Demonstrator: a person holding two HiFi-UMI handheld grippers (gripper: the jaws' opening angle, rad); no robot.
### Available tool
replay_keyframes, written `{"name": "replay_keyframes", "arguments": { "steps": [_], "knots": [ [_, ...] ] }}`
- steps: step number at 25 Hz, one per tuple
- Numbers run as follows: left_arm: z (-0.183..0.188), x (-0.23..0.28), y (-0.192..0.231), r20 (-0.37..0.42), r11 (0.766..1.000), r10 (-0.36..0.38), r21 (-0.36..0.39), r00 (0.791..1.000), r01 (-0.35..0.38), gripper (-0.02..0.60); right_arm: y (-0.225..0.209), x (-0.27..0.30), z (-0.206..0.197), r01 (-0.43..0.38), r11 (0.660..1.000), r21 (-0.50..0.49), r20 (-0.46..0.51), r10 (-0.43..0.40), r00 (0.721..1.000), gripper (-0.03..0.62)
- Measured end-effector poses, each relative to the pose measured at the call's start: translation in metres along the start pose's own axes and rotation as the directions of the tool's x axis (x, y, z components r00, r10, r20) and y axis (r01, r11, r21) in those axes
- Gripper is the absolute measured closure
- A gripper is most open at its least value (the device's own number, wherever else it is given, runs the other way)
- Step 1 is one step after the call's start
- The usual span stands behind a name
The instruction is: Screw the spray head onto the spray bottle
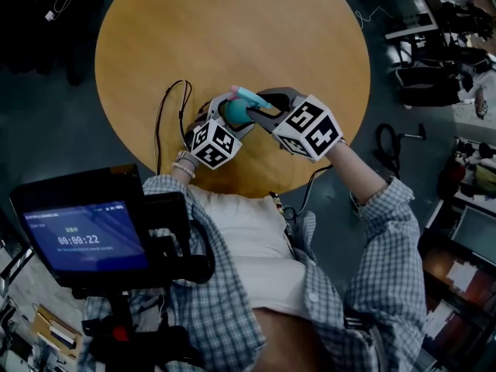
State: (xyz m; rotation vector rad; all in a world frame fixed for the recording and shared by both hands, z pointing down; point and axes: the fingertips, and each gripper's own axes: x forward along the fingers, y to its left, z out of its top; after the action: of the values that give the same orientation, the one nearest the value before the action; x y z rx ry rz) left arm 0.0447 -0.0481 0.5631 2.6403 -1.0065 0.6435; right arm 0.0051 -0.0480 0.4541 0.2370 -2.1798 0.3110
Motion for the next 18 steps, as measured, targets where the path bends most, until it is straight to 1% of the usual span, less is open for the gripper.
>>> {"name": "replay_keyframes", "arguments": {
  "steps": [2, 4, 6, 8, 10, 12, 15, 16, 17, 18],
  "knots": [
    [-0.0001, -0.0001, 0.0005, 0.0, 1.0, 0.002, -0.002, 1.0, -0.002, 0.206, -0.0042, -0.0024, 0.0003, 0.057, 0.989, 0.138, 0.072, -0.068, 0.995, 0.472],
    [-0.0002, -0.0003, 0.001, 0.0, 1.0, 0.003, -0.004, 1.0, -0.003, 0.206, -0.0077, -0.0054, -0.0004, 0.108, 0.956, 0.272, 0.139, -0.15, 0.979, 0.471],
    [-0.0009, -0.0009, 0.0016, 0.001, 1.0, 0.006, -0.003, 1.0, -0.006, 0.206, -0.0092, -0.0074, -0.0021, 0.146, 0.915, 0.376, 0.2, -0.234, 0.952, 0.471],
    [-0.0016, -0.0016, 0.0023, 0.0, 1.0, 0.008, -0.004, 1.0, -0.008, 0.206, -0.0099, -0.0086, -0.0031, 0.175, 0.876, 0.449, 0.249, -0.311, 0.917, 0.471],
    [-0.0012, -0.0012, 0.0025, -0.001, 1.0, 0.007, -0.003, 1.0, -0.007, 0.206, -0.01, -0.0099, -0.0037, 0.22, 0.856, 0.467, 0.27, -0.375, 0.887, 0.471],
    [-0.0013, -0.0012, 0.0032, -0.001, 1.0, 0.008, -0.002, 1.0, -0.008, 0.206, -0.0096, -0.0098, -0.0039, 0.264, 0.843, 0.47, 0.271, -0.422, 0.865, 0.471],
    [-0.0032, -0.002, 0.0034, 0.0, 1.0, 0.011, -0.012, 1.0, -0.011, 0.206, -0.0085, -0.0086, -0.0043, 0.314, 0.811, 0.493, 0.269, -0.486, 0.831, 0.471],
    [-0.0036, -0.0018, 0.0032, 0.0, 1.0, 0.01, -0.015, 1.0, -0.01, 0.205, -0.0078, -0.008, -0.0042, 0.332, 0.814, 0.476, 0.271, -0.495, 0.826, 0.471],
    [-0.0037, -0.0016, 0.0031, 0.0, 1.0, 0.009, -0.016, 1.0, -0.009, 0.206, -0.0065, -0.0072, -0.004, 0.347, 0.829, 0.439, 0.275, -0.491, 0.826, 0.471],
    [-0.0036, -0.0015, 0.003, 0.0, 1.0, 0.008, -0.014, 1.0, -0.008, 0.206, -0.0044, -0.0064, -0.0037, 0.355, 0.851, 0.388, 0.281, -0.475, 0.834, 0.471]
  ]
}}
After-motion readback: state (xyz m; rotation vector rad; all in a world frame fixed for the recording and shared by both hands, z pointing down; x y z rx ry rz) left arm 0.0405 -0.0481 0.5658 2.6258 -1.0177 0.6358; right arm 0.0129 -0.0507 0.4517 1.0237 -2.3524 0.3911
